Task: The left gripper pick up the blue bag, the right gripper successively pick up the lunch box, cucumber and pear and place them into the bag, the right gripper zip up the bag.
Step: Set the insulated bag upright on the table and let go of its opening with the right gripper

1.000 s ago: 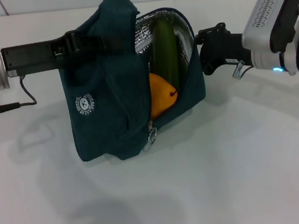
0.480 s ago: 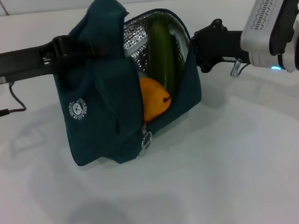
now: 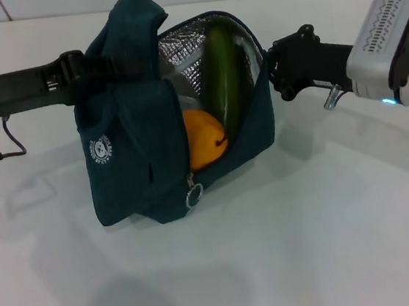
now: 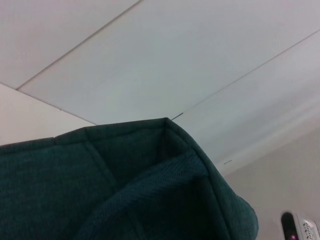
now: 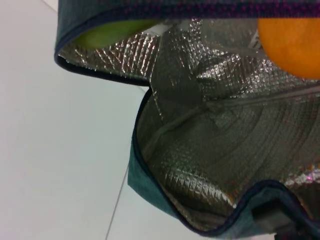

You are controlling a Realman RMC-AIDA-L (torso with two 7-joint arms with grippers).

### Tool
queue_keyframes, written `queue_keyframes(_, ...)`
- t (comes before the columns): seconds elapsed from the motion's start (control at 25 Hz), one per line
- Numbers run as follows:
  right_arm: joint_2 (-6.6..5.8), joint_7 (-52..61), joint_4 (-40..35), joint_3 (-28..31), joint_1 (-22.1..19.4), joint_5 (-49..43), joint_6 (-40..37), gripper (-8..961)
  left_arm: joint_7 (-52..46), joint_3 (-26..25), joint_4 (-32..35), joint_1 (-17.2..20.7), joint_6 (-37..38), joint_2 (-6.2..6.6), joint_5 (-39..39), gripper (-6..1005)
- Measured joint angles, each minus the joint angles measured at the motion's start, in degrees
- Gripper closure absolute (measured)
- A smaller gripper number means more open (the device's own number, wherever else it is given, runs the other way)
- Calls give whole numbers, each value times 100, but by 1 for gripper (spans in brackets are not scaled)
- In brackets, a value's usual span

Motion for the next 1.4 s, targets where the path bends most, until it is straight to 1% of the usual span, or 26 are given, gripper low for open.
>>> queue_keyframes(0.32,0,-79,-628,-55,-454,-28,3,947,0,-9,22,22,0,24,-11,948)
queue_keyframes(0.44,-10,-80,-871,-58,-570,-29,-15,947,0,-10,18,32,0,47,-17,948)
queue_keyframes(0.64,-31,-80,-1235,-62,-793,-31,-67,948,46,3,0,24,-1,52,-22,948)
queue_keyframes(0.92,-84,-76,-2112,-19,-1341,-164,-159,949,80,35,-9,-20,-1,-9,-23,948)
queue_keyframes(1.2,-147,-35,-2880,139,-1912,-271,-405,950,98,52,-12,-77,-11,-140,-3,948)
queue_keyframes(1.4,-158,-20,-3259,411,-2271,-272,-603,950,103,25,-19,-51,-32,-148,-9,948)
